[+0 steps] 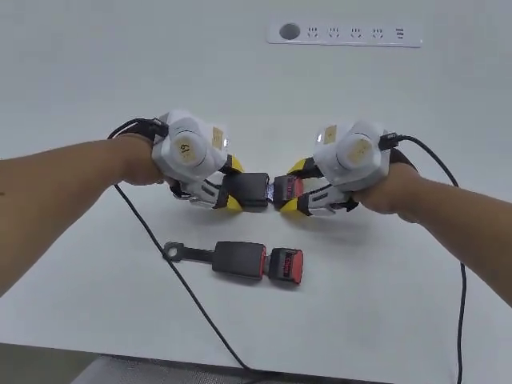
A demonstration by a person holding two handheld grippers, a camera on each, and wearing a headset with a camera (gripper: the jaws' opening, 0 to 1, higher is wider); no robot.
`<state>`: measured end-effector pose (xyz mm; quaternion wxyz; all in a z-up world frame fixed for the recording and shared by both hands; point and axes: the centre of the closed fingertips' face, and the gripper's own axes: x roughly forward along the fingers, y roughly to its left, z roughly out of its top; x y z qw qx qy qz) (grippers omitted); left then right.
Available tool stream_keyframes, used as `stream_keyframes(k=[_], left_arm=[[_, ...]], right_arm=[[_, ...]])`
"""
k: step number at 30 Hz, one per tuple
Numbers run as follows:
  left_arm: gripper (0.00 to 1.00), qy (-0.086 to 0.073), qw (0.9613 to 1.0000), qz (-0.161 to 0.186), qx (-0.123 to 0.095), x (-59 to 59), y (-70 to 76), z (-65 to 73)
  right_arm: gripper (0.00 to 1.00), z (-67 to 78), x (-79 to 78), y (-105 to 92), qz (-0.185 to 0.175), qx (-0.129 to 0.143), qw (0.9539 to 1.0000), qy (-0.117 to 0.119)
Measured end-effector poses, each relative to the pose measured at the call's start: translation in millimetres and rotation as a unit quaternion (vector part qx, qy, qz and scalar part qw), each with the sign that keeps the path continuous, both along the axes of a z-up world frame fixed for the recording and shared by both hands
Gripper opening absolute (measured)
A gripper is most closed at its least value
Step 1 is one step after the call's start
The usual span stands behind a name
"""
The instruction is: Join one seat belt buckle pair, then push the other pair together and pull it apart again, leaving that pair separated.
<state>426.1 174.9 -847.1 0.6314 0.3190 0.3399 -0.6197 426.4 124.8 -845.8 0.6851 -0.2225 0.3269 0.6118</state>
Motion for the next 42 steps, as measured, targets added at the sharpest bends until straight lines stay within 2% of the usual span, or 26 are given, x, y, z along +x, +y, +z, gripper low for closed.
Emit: stream_keyframes(k=[42], left_arm=[[0.34,0.000,1.0000,0.000,0.000,0.1,0.0,-0.1]], right_arm=[[0.35,-0.8,0.1,0.2,-0.005,-0.009,0.9999,-0.002]])
